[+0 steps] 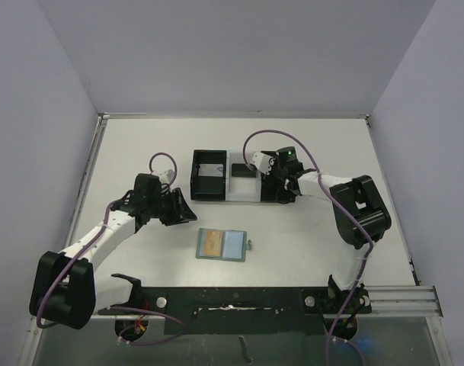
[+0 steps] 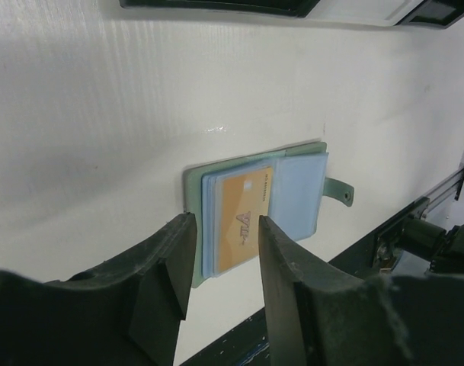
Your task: Take the credit cards out of the card holder
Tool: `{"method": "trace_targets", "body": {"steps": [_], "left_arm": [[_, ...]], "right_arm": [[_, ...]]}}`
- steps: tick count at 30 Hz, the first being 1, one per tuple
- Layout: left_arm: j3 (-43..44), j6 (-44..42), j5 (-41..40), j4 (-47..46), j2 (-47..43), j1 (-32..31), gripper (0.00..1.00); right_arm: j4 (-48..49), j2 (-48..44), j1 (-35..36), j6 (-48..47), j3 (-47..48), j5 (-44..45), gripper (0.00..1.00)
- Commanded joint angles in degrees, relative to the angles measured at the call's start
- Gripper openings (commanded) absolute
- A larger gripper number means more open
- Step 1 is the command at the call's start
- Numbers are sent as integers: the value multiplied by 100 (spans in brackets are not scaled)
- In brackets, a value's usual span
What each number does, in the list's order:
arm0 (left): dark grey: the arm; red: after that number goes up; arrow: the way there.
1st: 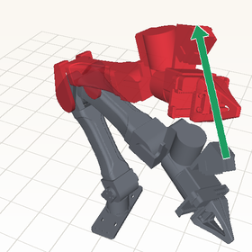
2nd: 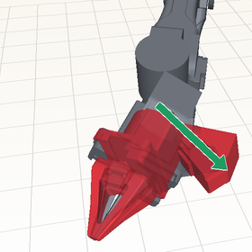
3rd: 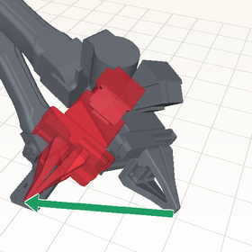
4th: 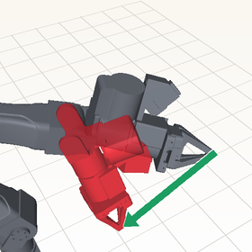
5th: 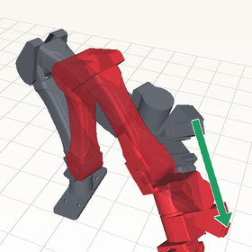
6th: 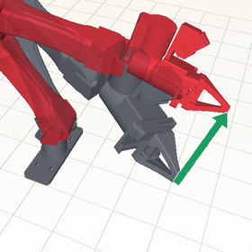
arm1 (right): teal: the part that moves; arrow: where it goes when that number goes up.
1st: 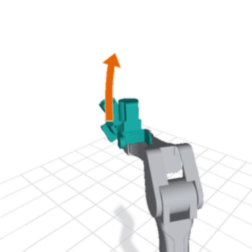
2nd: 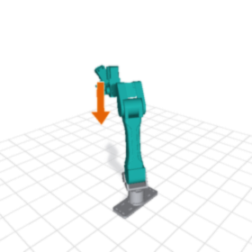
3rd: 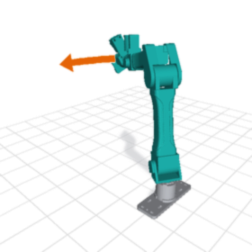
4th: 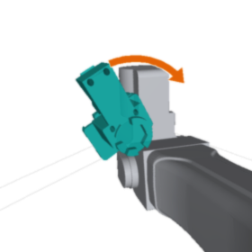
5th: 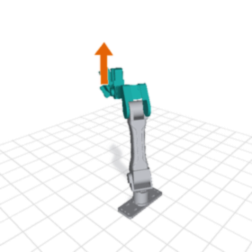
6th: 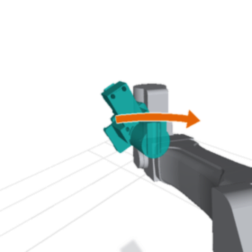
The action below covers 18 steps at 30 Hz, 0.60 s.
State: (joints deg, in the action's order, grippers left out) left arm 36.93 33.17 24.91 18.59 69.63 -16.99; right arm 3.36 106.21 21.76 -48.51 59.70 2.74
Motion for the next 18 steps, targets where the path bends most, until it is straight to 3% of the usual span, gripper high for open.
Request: {"method": "trace_targets", "body": {"steps": [1, 4, 11, 18], "left_arm": [[147, 135, 457, -340, -8, 97, 35], [96, 215, 516, -456, -10, 92, 28], [-30, 199, 341, -370, 121, 94, 29], [-42, 173, 309, -288, 84, 101, 39]], "right_arm": [[334, 21, -108, 111, -69, -300, 34], [195, 70, -127, 183, 47, -281, 36], [414, -131, -248, 277, -44, -174, 41], [361, -337, -253, 626, 15, -483, 44]]}}
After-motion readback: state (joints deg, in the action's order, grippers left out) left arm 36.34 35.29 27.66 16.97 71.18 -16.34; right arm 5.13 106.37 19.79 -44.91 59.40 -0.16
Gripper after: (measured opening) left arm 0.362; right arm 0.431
